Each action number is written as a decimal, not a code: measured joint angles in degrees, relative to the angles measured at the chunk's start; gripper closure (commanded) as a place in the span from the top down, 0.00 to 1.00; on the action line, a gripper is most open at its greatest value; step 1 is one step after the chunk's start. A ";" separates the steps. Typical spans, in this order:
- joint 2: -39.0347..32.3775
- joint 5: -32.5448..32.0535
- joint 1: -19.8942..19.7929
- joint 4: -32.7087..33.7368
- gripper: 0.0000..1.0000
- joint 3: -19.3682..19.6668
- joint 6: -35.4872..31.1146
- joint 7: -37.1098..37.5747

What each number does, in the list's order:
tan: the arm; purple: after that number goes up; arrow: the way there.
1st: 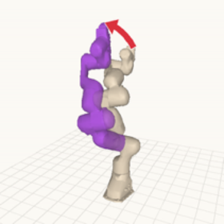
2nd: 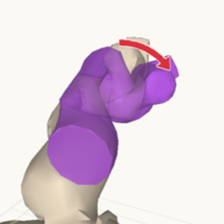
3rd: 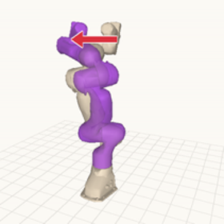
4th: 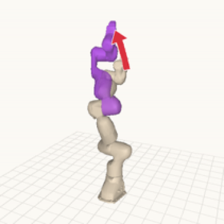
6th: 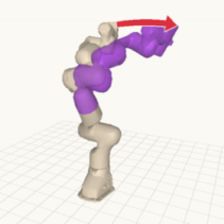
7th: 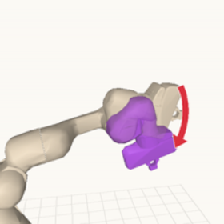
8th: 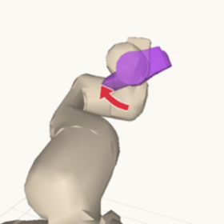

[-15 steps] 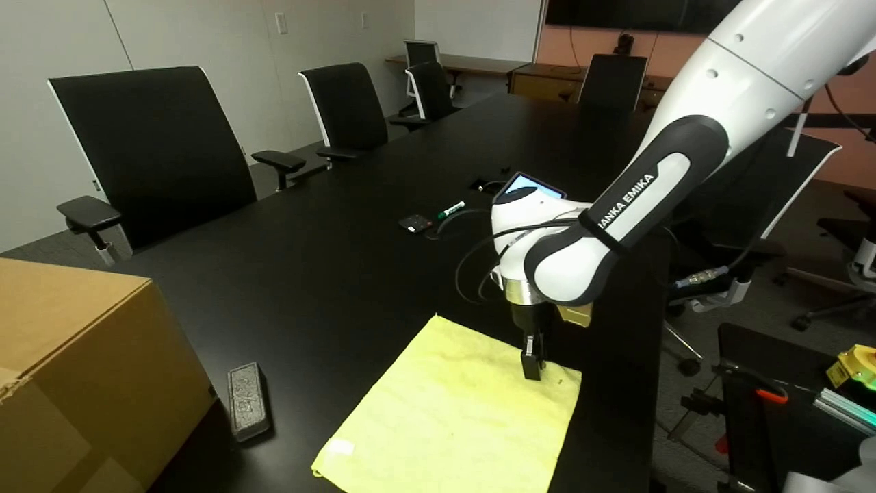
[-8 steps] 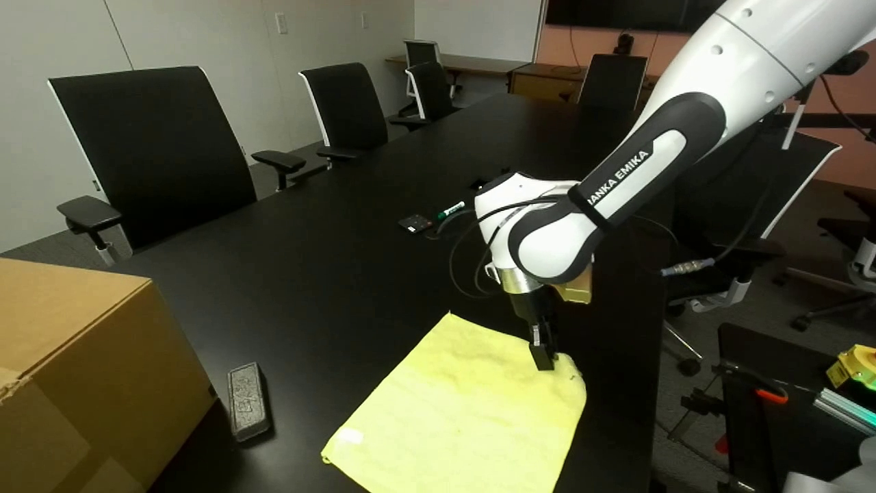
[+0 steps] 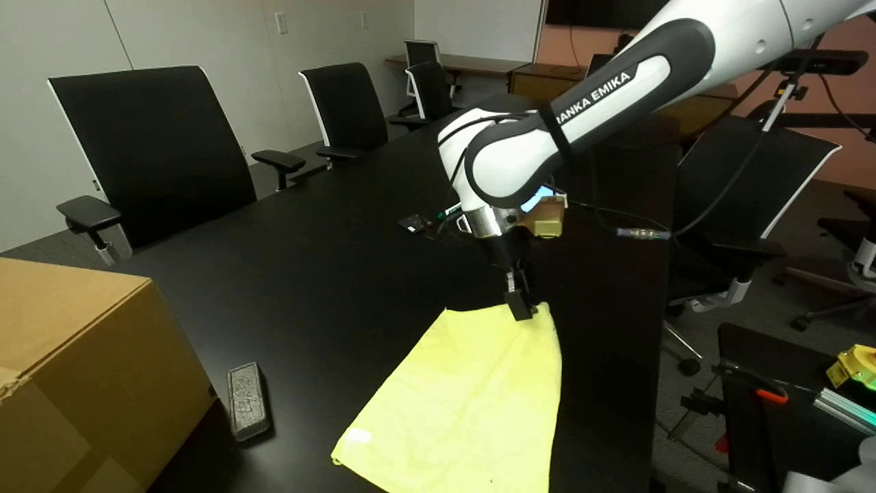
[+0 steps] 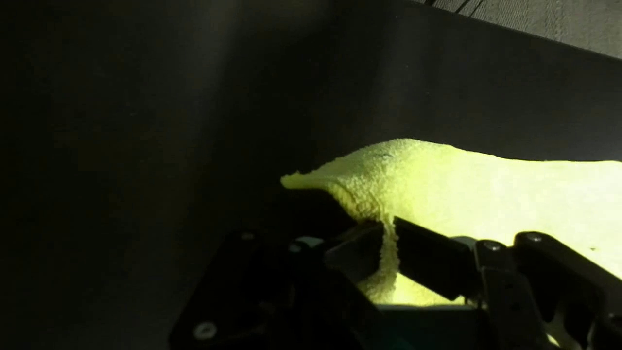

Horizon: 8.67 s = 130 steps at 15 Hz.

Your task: Fold the towel in half

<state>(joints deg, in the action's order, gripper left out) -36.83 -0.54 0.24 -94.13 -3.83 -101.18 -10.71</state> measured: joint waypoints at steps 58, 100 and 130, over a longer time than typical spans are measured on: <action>-17.07 -12.24 16.24 34.73 1.00 -6.67 13.97 -4.81; -6.81 1.03 13.21 -1.57 1.00 -3.17 -30.22 13.27; -7.50 1.06 13.87 -2.96 1.00 -5.65 -36.44 12.35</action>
<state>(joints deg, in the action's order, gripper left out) -44.33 0.52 14.11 -97.09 -9.49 -137.61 1.64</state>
